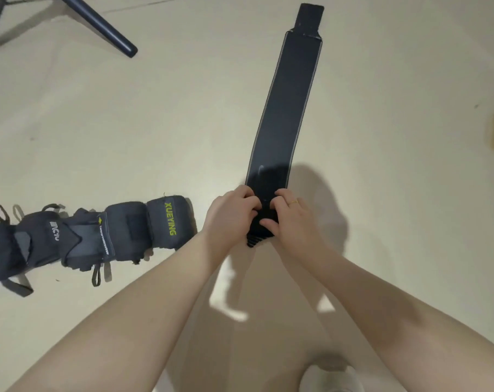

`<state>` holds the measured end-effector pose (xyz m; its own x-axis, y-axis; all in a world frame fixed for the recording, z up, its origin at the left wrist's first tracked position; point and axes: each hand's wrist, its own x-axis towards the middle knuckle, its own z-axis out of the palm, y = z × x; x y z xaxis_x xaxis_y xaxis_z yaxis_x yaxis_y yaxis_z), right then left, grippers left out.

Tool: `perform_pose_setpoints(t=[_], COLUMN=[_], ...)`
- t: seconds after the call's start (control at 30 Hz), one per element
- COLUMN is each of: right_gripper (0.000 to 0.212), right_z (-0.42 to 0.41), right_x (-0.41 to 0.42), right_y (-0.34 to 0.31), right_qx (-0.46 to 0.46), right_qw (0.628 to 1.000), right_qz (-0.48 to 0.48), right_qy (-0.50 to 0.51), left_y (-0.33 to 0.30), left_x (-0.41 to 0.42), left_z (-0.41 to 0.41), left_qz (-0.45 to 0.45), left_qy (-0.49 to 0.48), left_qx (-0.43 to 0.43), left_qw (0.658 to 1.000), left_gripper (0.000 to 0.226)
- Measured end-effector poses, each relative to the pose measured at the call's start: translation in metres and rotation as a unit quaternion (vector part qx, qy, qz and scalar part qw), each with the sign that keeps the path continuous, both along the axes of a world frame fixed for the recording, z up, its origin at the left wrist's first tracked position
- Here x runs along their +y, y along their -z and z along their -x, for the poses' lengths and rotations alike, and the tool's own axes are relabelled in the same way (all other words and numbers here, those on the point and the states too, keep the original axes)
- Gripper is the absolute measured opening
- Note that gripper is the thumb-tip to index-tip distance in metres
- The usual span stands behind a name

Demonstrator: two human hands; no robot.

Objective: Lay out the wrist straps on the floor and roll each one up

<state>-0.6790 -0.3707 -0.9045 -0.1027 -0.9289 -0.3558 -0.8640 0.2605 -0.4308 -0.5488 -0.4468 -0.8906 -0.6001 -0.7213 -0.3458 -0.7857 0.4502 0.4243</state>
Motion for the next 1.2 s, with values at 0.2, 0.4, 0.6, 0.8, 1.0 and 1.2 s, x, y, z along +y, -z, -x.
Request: perform_pose_setpoints(t=[0.2,0.4,0.6,0.8,1.0,1.2], right_gripper=[0.023,0.016,0.029,0.027,0.018,0.087], right_z=[-0.022,-0.029,-0.024,-0.009,-0.008,-0.009], right_x=[0.063,0.076,0.072,0.052,0.050,0.084], right_y=[-0.009,-0.012,-0.014,-0.026,-0.026,-0.003], right_qx=[0.053,0.111,0.112,-0.031,-0.050,0.081], right_qw=[0.997,0.977,0.977,0.997,0.998,0.979], right_qz=[0.058,0.109,0.102,-0.019,-0.026,0.013], right_qy=[-0.009,-0.143,-0.152,-0.073,-0.023,-0.185], left_y=[0.003,0.003,0.004,0.003,0.004,0.000], left_x=[0.063,0.072,0.077,0.071,0.076,0.068], left_z=[-0.017,-0.018,-0.035,-0.034,-0.035,-0.031], left_qz=[-0.022,-0.007,0.021,0.039,-0.020,-0.053], left_qy=[-0.030,-0.047,0.066,0.096,0.000,-0.013], left_qx=[0.006,-0.002,0.005,0.013,0.060,0.065], left_qw=[0.999,0.999,0.998,0.995,0.998,0.996], left_gripper=[0.014,0.022,0.033,0.038,0.023,0.019])
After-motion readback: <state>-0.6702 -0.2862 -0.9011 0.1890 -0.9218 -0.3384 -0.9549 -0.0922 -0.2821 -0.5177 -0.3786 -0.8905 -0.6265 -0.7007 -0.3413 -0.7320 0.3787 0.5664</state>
